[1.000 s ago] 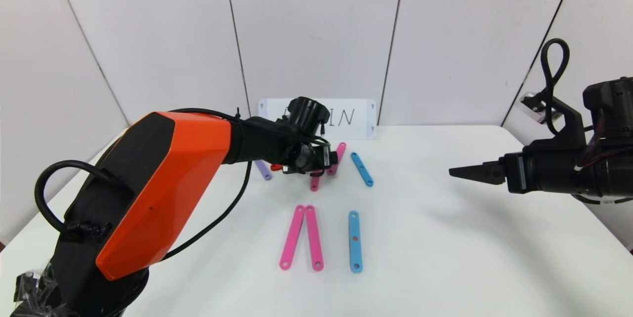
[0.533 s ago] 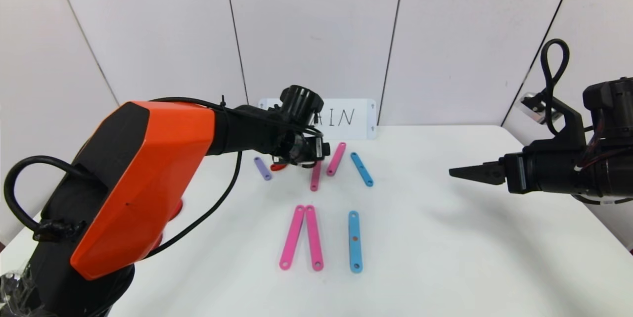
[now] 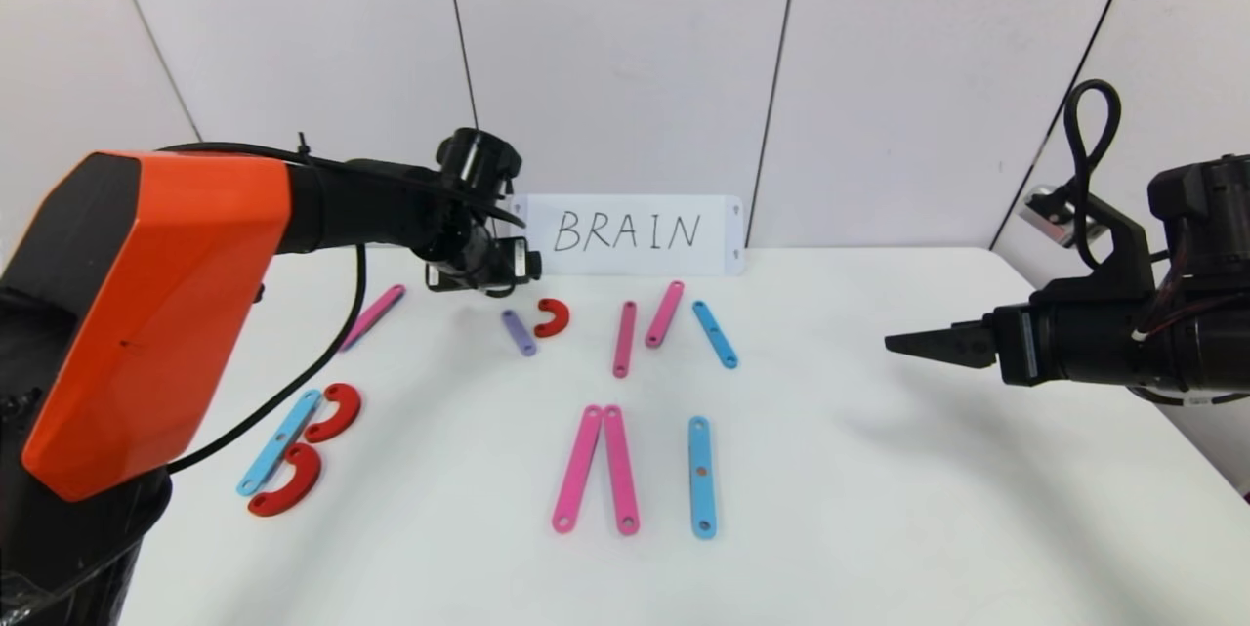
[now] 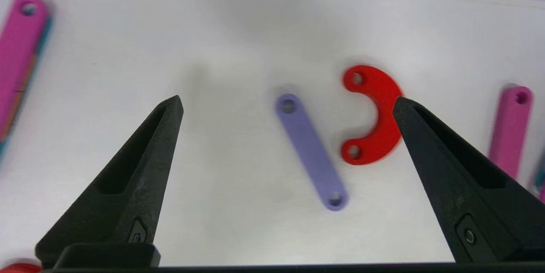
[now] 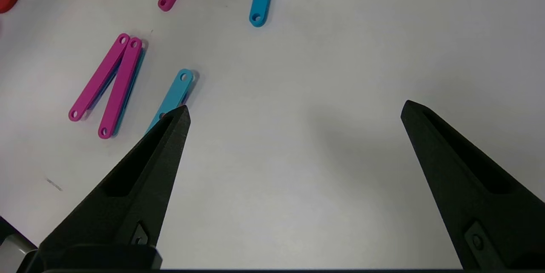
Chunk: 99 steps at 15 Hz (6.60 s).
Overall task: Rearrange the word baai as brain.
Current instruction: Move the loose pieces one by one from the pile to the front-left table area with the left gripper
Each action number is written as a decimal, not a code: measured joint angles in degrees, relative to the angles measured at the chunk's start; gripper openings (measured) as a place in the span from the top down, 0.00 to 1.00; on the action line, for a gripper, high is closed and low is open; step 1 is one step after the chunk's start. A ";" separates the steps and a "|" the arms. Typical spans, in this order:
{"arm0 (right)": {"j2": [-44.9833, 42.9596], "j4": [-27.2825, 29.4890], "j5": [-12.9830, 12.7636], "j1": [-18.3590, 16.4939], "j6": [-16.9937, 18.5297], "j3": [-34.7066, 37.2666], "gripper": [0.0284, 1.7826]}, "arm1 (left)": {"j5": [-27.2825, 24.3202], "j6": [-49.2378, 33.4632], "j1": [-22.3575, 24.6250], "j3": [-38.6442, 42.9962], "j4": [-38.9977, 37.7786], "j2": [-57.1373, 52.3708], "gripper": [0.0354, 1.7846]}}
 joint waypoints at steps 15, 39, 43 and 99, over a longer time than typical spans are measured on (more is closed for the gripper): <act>1.60 -3.89 -0.13 0.37 -0.39 1.12 0.03 | -23.65 28.94 25.97 7.35 0.06 -3.97 0.04; 2.83 -4.32 -0.39 0.76 -0.55 1.73 0.03 | -22.32 33.65 24.86 8.96 -8.05 3.52 0.61; 2.86 -4.29 -0.39 0.87 -0.55 1.82 0.03 | -22.36 33.62 24.81 9.01 -7.83 3.58 0.85; 2.73 -4.29 -0.50 1.06 -0.48 2.11 0.03 | -9.30 3.56 0.39 45.37 -5.25 -22.43 0.02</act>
